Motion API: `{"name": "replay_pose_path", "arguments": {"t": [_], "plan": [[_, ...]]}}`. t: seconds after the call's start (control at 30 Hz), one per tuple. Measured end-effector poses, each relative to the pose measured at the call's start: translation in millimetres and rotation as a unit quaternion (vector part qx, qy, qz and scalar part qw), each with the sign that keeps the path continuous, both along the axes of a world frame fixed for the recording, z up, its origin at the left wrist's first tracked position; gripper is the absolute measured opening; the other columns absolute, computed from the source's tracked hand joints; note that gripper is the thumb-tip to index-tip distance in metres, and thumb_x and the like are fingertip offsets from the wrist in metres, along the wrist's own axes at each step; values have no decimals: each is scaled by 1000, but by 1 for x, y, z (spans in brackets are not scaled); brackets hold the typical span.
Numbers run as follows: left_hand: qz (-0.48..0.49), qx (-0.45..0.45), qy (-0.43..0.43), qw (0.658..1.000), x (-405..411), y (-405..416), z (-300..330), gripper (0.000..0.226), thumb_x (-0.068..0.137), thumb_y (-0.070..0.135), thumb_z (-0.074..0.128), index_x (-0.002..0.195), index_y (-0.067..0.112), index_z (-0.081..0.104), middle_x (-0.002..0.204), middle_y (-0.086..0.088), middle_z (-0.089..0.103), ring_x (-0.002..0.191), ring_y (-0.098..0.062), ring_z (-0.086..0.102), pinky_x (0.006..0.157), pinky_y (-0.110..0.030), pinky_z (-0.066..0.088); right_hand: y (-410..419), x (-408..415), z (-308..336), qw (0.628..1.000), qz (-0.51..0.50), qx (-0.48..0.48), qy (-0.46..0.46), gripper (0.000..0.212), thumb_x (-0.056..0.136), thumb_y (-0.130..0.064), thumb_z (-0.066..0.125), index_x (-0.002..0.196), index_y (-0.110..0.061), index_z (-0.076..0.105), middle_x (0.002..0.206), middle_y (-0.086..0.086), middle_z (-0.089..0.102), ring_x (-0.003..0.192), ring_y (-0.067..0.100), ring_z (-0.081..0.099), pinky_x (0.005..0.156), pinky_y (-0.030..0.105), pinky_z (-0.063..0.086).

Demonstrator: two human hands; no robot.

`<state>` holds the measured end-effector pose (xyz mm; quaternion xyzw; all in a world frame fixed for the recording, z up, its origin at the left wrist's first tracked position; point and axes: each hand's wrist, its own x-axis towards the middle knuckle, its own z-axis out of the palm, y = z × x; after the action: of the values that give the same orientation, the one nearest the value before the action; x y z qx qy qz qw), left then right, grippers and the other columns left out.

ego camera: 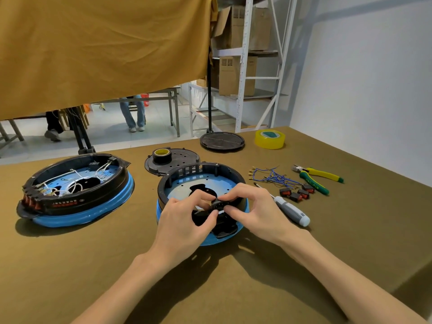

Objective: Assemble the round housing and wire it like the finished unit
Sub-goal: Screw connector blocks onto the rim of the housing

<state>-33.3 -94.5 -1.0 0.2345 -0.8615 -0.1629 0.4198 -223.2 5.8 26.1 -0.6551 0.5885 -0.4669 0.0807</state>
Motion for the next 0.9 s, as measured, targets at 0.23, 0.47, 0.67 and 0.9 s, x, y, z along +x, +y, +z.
{"name": "replay_pose_path", "arguments": {"t": [0.23, 0.47, 0.67, 0.9], "plan": [[-17, -55, 16, 998, 5, 5, -6, 41, 92, 39, 68, 131, 27, 68, 108, 18, 75, 96, 8, 64, 83, -25, 45, 7, 4, 3, 998, -9, -11, 65, 25, 91, -10, 74, 114, -20, 77, 103, -13, 73, 100, 10, 67, 90, 35, 55], [-26, -68, 1, 997, 7, 8, -1, 43, 93, 41, 61, 131, 23, 68, 101, 12, 77, 92, 0, 66, 80, -33, 51, 10, 7, 4, 998, -18, -4, 60, 29, 92, -11, 73, 118, -22, 77, 107, -13, 74, 104, 7, 67, 92, 38, 56], [-22, -61, -3, 998, 6, 9, -1, 41, 92, 44, 60, 127, 25, 70, 103, 11, 78, 93, -1, 68, 80, -34, 53, 11, 7, 0, 995, -24, -2, 100, 27, 93, -16, 72, 119, -23, 75, 113, -12, 69, 110, 6, 62, 96, 36, 53], [-15, -65, -8, 998, 6, 8, -1, 42, 91, 45, 61, 125, 24, 72, 103, 9, 75, 87, -2, 60, 75, -24, 48, 9, 10, -3, 996, -33, -8, 81, 22, 92, -15, 73, 114, -22, 75, 113, -9, 59, 112, 10, 57, 94, 25, 51]]}}
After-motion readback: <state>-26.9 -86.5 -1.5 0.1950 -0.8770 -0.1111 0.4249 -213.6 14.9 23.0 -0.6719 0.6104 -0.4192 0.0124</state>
